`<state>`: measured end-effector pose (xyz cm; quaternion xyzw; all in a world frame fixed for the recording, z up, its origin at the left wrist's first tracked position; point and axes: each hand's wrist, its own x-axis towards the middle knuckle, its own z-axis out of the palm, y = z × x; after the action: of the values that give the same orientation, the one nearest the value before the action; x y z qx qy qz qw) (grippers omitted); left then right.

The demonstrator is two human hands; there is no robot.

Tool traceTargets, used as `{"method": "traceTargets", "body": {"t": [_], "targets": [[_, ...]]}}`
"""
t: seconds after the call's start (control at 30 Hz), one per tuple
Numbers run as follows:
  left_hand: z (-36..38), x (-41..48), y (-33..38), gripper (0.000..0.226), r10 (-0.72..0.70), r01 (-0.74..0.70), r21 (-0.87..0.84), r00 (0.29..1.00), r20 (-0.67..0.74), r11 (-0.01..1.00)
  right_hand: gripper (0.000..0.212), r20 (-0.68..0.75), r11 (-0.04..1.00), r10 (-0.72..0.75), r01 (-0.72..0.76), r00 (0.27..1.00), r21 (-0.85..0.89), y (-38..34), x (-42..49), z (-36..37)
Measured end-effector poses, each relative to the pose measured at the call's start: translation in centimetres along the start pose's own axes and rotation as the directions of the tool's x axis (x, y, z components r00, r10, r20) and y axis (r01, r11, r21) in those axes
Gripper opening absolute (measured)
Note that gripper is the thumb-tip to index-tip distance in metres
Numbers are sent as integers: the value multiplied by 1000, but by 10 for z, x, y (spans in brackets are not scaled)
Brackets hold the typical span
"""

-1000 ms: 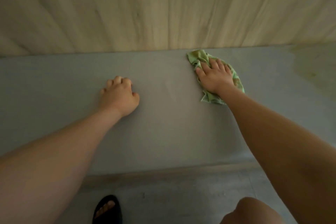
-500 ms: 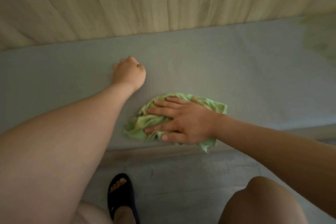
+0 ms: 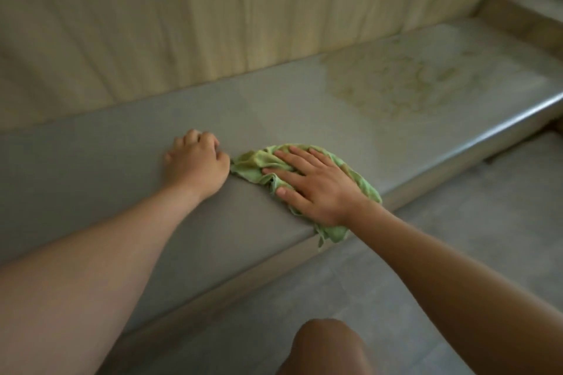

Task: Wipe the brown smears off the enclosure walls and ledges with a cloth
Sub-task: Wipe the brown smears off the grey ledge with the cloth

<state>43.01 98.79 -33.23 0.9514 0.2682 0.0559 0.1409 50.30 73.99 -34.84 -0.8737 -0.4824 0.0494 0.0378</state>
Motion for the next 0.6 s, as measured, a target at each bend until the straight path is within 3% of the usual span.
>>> {"method": "traceTargets", "body": {"t": [0.1, 0.2, 0.33, 0.5, 0.6], "targets": [[20, 11, 58, 30, 151, -151, 3, 988, 30, 989, 60, -63, 979, 201, -198, 978, 41, 65, -21, -5], [33, 24, 96, 36, 233, -235, 26, 970, 63, 972, 67, -76, 908, 418, -413, 905, 73, 127, -29, -8], [54, 44, 118, 56, 121, -162, 131, 954, 275, 978, 70, -53, 759, 650, -643, 758, 102, 191, -20, -16], [63, 49, 118, 61, 98, -176, 206, 936, 339, 963, 72, -27, 622, 780, -771, 625, 138, 243, 22, -29], [66, 48, 119, 62, 110, -192, 227, 937, 331, 955, 70, -30, 600, 798, -786, 603, 148, 252, 61, -35]]}}
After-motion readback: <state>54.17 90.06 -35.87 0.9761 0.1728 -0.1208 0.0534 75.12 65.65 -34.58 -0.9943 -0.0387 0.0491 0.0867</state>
